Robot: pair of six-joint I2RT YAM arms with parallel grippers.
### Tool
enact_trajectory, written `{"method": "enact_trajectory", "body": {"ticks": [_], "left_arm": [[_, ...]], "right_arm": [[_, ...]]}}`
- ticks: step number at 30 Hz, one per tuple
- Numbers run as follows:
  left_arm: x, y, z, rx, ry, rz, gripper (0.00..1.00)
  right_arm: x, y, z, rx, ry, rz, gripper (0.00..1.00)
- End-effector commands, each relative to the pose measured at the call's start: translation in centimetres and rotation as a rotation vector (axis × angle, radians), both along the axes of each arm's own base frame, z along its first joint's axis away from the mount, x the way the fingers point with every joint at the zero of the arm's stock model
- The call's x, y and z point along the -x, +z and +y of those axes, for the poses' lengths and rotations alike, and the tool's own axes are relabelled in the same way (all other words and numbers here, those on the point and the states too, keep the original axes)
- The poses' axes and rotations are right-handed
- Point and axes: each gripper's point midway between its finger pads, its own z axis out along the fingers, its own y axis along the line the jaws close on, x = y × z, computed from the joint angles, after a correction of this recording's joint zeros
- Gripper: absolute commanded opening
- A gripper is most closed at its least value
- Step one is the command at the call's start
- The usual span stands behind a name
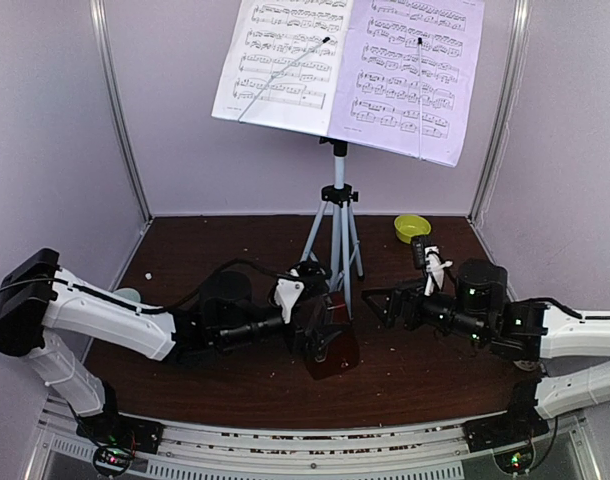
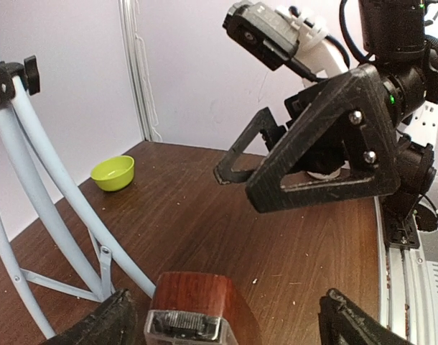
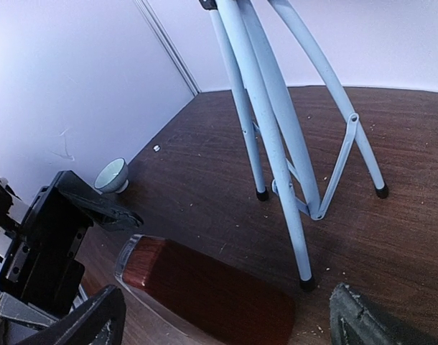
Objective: Set up the instrument practice props
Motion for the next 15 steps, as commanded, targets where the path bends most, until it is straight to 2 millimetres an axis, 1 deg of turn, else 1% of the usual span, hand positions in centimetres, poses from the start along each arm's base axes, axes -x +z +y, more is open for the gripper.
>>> {"method": "enact_trajectory", "body": {"ticks": [1, 5, 10, 15], "left_arm": [[-0.2, -0.1, 1.1, -0.038, 0.000, -0.002, 0.85], [-0.4, 0.3, 1.3, -0.030, 0.006, 0.005, 0.80], [-1.0, -0.2, 1.6, -0.040, 0.007, 0.023, 0.74], [-0.8, -0.2, 1.4, -0.035, -0.040, 0.033, 0.66]], "right_arm": [[0.0, 1.8, 1.2, -0.096, 0.024, 0.030, 0.99], [-0.3, 2.1, 2.1, -0.129, 0.029, 0.043, 0.98], [-0.1, 2.5, 3.8, -0.163, 0.067, 0.061, 0.98], [-0.5, 2.2, 4.6, -0.188, 0.073, 0.084, 0.97]]}}
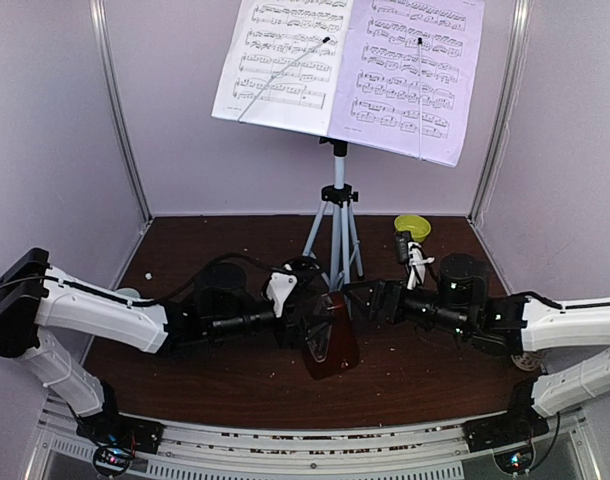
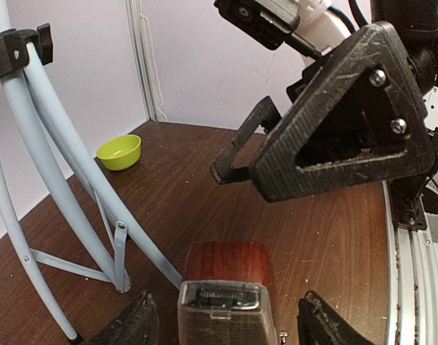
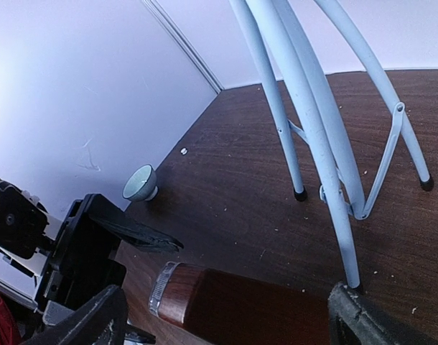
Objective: Set up the instrument practice props
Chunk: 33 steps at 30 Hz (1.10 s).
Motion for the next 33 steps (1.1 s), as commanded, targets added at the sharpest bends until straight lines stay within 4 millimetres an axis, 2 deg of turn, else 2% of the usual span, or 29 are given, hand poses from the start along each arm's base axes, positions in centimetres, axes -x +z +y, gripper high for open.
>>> {"method": "enact_trajectory", "body": {"ticks": [1, 6, 16, 22, 33], "left_arm": [[0.4, 0.8, -0.2, 0.029, -0.054, 0.003, 0.65], [0.4, 0.8, -0.8, 0.026, -0.080, 0.011, 0.62], [0.3, 1.0, -0.9, 0.026, -0.079, 0.008, 0.53], [0.3, 1.2, -1.2, 0.026, -0.093, 0.004, 0.52], [0.8, 1.5, -0.8, 0.043, -0.111, -0.019, 0.41]], "right_arm": [[-0.1, 1.8, 1.5, -0.084, 0.024, 0.007, 0.97], [-0.2, 0.5, 2.5, -0.093, 0.042, 0.059, 0.97], [-0.5, -2.5, 2.5, -0.060, 0.020, 0.103, 0.96], [-0.4, -4.6, 1.8, -0.026, 0.003, 0.129, 0.96], [-0.6, -7.2, 1.0, 0.031, -0.034, 0.163, 0.95]]}}
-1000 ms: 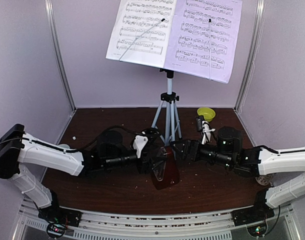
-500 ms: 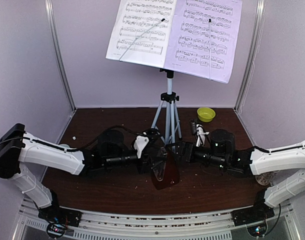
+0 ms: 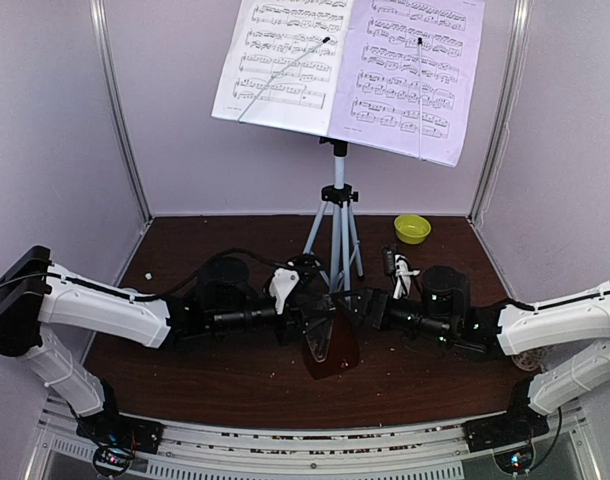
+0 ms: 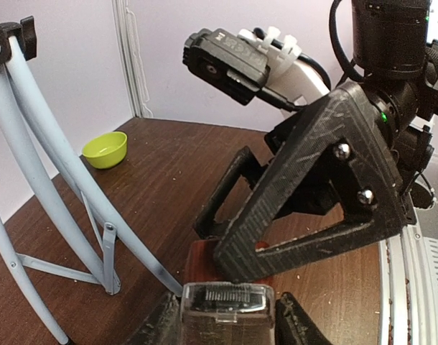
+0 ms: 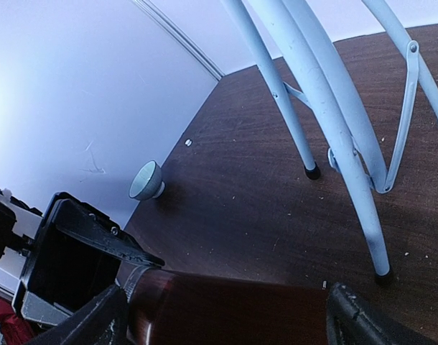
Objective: Set up the instrument practice props
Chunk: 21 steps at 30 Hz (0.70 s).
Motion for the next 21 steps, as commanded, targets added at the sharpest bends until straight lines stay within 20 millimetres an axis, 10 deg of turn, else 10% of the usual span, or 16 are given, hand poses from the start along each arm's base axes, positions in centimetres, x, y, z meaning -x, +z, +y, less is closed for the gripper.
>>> {"method": "enact_trajectory", "body": {"ticks": [1, 21], "left_arm": [[0.8, 1.8, -0.2, 0.061, -0.046, -0.046, 0.40], [2.1, 2.2, 1.9, 0.086, -0.058, -0.099, 0.24]], "right_arm": [[0.0, -4.1, -1.1, 0.111, -0.030, 0.056, 0.95], [0.5, -8.2, -2.8, 0.214, -0.061, 0.112, 0.94]]}}
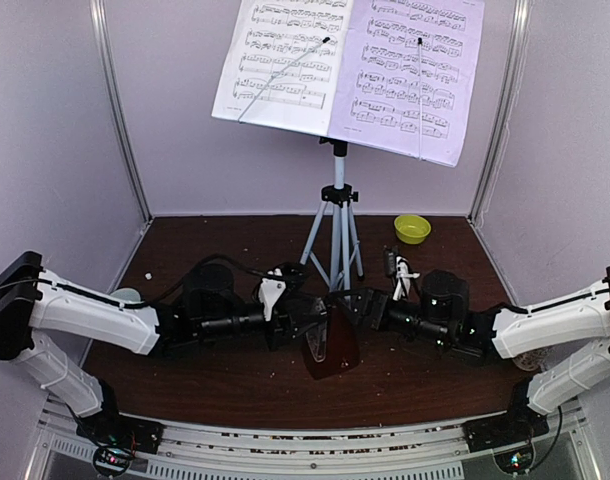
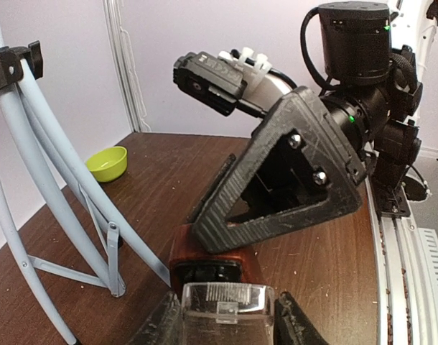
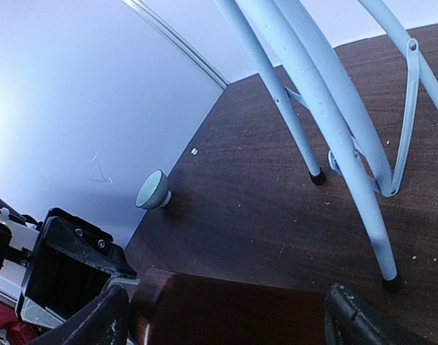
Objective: Set up the instrument practice props
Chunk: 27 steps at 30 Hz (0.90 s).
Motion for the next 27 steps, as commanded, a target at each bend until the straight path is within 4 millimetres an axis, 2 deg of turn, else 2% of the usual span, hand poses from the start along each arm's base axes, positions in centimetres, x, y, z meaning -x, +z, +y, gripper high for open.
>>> {"method": "enact_trajectory", "body": {"ticks": [1, 7, 11, 13, 18, 19, 21, 27], "left_arm": [[1.1, 1.9, 0.7, 0.053, -0.034, -0.049, 0.24], [0.1, 2.8, 2.1, 0.053, 0.037, 0.001, 0.25], [-2.1, 3.7, 4.7, 0.061, 0.154, 0.084, 0.25], [-3.1, 3.4, 6.0, 0.018, 0.217, 0.129, 0.25], [-5.8, 0.8, 10.3, -0.137, 0.436, 0.265, 0.25], [-6.3, -0.6, 11.8, -0.197, 0.501, 0.317, 0.25], [-7.3, -2.2, 14.2, -0.257, 0.610, 0.404, 0.25], [-8.9, -6.2, 19.6, -0.401, 0.800, 0.570, 0.26]], "right_arm": [[0.7, -7.8, -3.0, 0.259, -0.043, 0.115, 0.93], [0.7, -7.4, -2.7, 0.250, -0.029, 0.109, 0.93], [0.8, -6.8, -2.2, 0.239, -0.008, 0.100, 0.93], [0.8, -6.6, -2.0, 0.234, 0.002, 0.096, 0.93], [0.9, -5.9, -1.8, 0.223, 0.011, 0.085, 0.95], [0.9, -5.8, -1.8, 0.220, 0.011, 0.082, 0.95], [0.9, -5.6, -1.8, 0.217, 0.013, 0.079, 0.95], [0.9, -5.1, -1.4, 0.211, 0.025, 0.074, 0.96]]}}
